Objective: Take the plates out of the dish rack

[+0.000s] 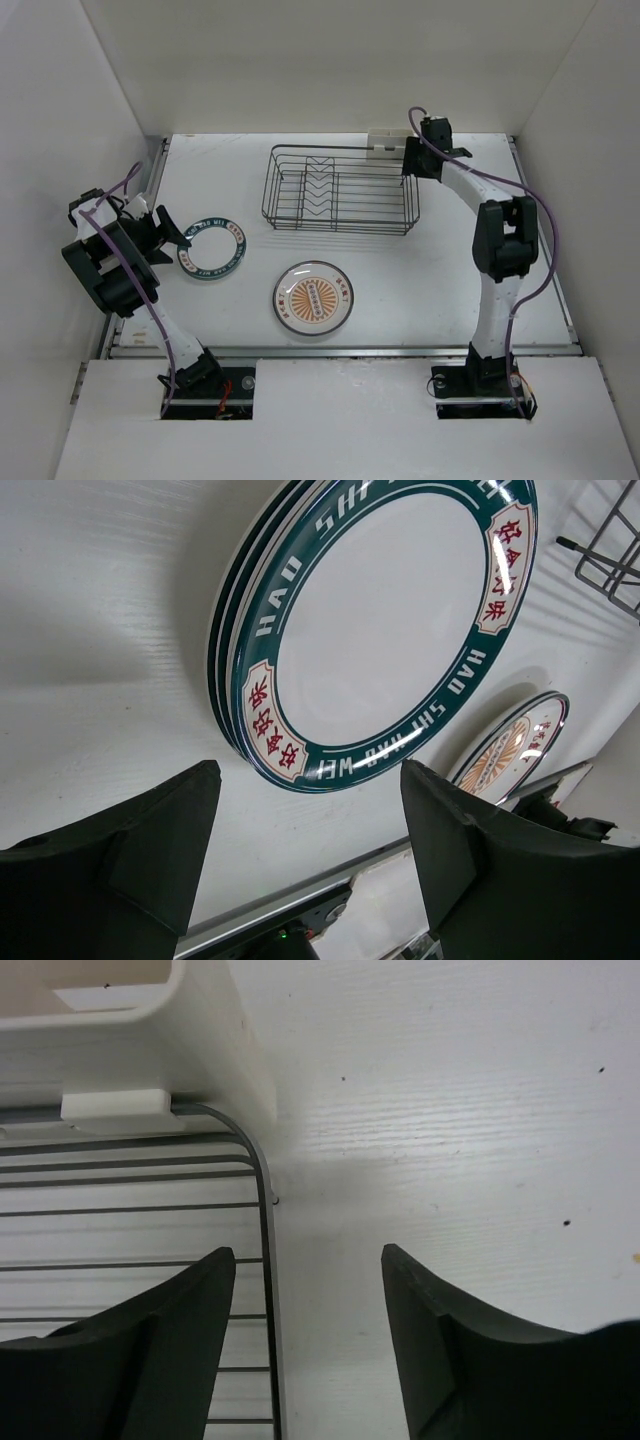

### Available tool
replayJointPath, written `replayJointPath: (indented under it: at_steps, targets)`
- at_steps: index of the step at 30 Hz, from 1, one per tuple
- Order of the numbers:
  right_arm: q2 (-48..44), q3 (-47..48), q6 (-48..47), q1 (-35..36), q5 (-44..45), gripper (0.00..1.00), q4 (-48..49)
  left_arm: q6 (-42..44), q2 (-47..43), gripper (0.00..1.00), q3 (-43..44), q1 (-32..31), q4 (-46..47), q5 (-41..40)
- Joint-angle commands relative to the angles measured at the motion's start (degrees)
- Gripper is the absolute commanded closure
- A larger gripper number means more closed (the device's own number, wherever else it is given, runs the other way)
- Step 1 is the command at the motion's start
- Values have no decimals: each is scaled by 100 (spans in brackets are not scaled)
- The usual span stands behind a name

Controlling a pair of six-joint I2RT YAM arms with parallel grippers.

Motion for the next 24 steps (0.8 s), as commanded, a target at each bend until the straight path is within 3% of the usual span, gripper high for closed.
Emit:
replayJointPath:
  at_steps: [1,5,7,10,11,18,24]
  targets:
    - [-365,288,-280,-37,177,32,431,73,-148,30,79,0,-85,83]
    - [-1093,-86,-280,-37,300,24,457,73,-148,30,79,0,-85,83]
    - [-1822,-430,-219,-37,353,11,667,73,-201,30,18,0,-33,83]
    - [-2883,-1159,-61,-37,353,10,748,73,-419,30,-131,0,152,83]
    - [-3132,-1318,53,-37,292,0,748,3,-473,30,-184,0,213,83]
    - [-5171,-2584,643,-37,415,0,107,-418,-1140,30,-825,0,907,-373]
    - [-6489,-3191,643,-37,582,0,-395,-954,-3028,26,-1844,0,2119,-1471]
